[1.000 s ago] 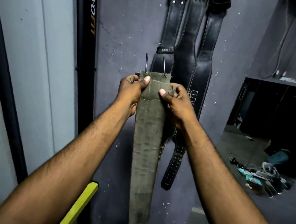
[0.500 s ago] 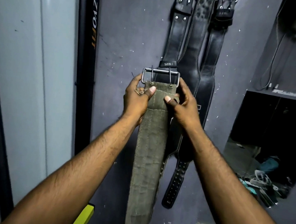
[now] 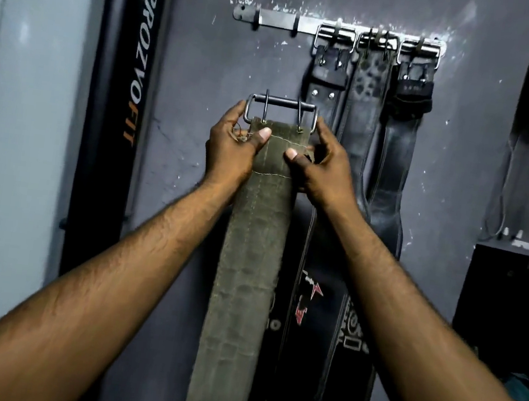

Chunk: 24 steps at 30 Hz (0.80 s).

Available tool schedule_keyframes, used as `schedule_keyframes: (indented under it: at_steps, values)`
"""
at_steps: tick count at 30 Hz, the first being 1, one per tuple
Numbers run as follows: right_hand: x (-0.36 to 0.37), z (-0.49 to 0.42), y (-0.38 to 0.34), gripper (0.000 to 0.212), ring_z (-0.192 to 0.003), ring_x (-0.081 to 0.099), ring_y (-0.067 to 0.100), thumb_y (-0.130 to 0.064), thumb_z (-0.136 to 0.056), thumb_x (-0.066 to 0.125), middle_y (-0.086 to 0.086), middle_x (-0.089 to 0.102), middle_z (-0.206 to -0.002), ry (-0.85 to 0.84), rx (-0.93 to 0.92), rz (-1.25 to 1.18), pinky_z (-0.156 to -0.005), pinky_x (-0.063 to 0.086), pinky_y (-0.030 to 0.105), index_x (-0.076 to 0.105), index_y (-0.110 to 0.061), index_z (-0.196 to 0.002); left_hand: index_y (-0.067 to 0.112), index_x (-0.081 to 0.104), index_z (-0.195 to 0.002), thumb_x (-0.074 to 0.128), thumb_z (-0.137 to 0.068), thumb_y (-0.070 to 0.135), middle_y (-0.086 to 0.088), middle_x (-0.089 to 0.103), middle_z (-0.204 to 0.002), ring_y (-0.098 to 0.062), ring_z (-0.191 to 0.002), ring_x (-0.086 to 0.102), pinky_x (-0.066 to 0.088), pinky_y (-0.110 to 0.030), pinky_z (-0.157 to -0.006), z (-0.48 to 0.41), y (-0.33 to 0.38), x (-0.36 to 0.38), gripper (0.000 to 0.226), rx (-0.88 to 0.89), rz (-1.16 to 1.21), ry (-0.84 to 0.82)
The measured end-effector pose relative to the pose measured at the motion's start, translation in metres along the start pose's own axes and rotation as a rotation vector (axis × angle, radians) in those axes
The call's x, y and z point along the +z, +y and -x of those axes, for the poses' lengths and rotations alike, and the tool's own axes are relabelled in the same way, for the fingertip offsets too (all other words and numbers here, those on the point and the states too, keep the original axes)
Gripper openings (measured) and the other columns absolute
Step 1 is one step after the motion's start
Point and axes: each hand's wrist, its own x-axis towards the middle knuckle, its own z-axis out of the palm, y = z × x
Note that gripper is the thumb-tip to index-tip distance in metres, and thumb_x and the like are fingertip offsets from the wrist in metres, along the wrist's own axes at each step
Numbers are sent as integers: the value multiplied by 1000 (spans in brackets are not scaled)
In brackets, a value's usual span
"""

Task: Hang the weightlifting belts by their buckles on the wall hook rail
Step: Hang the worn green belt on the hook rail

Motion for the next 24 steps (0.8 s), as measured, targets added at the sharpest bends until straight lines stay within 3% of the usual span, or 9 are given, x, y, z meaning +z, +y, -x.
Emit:
schedule_keyframes:
  at_steps: [1,3,6,9,14,17,19,21,24]
  values:
    - [2,-20,4,82,-124,60,14,-9,-84,71,7,51,-148,-7,-28,4,-111,46,43,29,-14,-154,34,51,-137,76,-59,49,-8,71,-123,-23,-102,73,58,-46,-92,-22,-4,5,84,18,7,0]
    - [4,-60,9,84,-128,56,19,-10,-84,72,6,53,-145,-8,-96,47,-113,43,45,27,-15,-155,29,51,-139,78,-56,48,-11,69,-125,-23,-102,73,58,-47,-93,-66,-5,15,89,42,7,-1]
    - [8,-118,10,82,-134,45,10,-9,-87,72,4,43,-154,17,-175,101,-117,32,26,26,-13,-155,25,50,-141,79,-56,47,-11,68,-127,-22,-101,73,58,-46,-93,-126,0,28,93,72,-14,-14]
    - [10,-171,9,79,-136,43,9,-12,-88,72,1,38,-157,58,-214,163,-102,28,9,28,-13,-154,24,47,-144,79,-60,44,-8,69,-127,-20,-104,71,57,-44,-95,-179,7,41,92,125,-55,-11]
    - [15,-234,4,79,-135,48,17,-17,-88,73,4,47,-152,100,-256,289,-100,32,13,31,-11,-154,20,60,-134,77,-78,31,5,65,-129,-17,-113,65,53,-35,-101,-229,23,59,60,220,-151,0]
    - [17,-253,-4,74,-128,54,17,-19,-87,73,3,54,-145,132,-261,391,-96,35,12,37,-13,-151,20,66,-124,75,-61,46,-1,73,-116,-19,-107,70,56,-43,-97,-267,14,62,69,234,-136,30]
    - [20,-263,-7,59,-118,60,20,-21,-84,74,6,62,-133,159,-247,447,-97,43,18,51,-16,-139,18,65,-127,76,-58,46,-1,72,-120,-19,-110,69,55,-42,-99,-287,10,64,76,207,-122,25]
    - [21,-270,-6,46,-108,65,23,-24,-80,75,7,68,-118,177,-198,475,-89,49,22,60,-17,-122,12,63,-130,78,-72,33,1,69,-123,-17,-112,66,51,-36,-104,-267,24,67,63,196,-152,-5]
    - [21,-268,-1,47,-105,66,23,-28,-78,78,6,70,-116,194,-153,541,-80,42,21,63,-16,-121,10,59,-134,74,-86,19,3,67,-118,-12,-106,64,49,-24,-95,-255,20,68,51,194,-178,-75]
